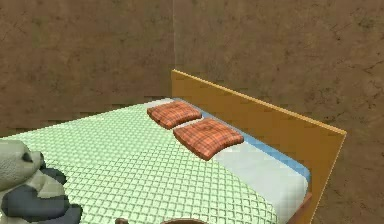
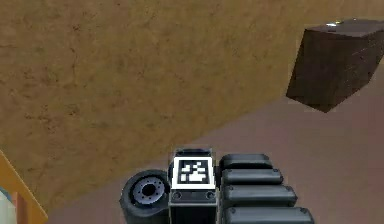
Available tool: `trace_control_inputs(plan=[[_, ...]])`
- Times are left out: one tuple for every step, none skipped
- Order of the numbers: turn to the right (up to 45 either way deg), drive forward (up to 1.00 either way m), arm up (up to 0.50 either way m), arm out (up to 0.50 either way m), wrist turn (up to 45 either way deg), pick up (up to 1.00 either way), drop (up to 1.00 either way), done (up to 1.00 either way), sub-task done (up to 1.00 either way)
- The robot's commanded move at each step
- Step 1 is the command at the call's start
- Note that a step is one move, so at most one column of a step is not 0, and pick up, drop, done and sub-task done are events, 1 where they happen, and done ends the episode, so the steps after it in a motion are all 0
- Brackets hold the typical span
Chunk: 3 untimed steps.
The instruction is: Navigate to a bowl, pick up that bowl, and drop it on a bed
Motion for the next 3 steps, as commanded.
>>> trace_control_inputs(plan=[[24.0,0.0,0.0,0.0,0.0,0.0,0.0,0.0,0.0],[45.0,0.0,0.0,0.0,0.0,0.0,0.0,0.0,0.0],[27.0,0.0,0.0,0.0,0.0,0.0,0.0,0.0,0.0]])
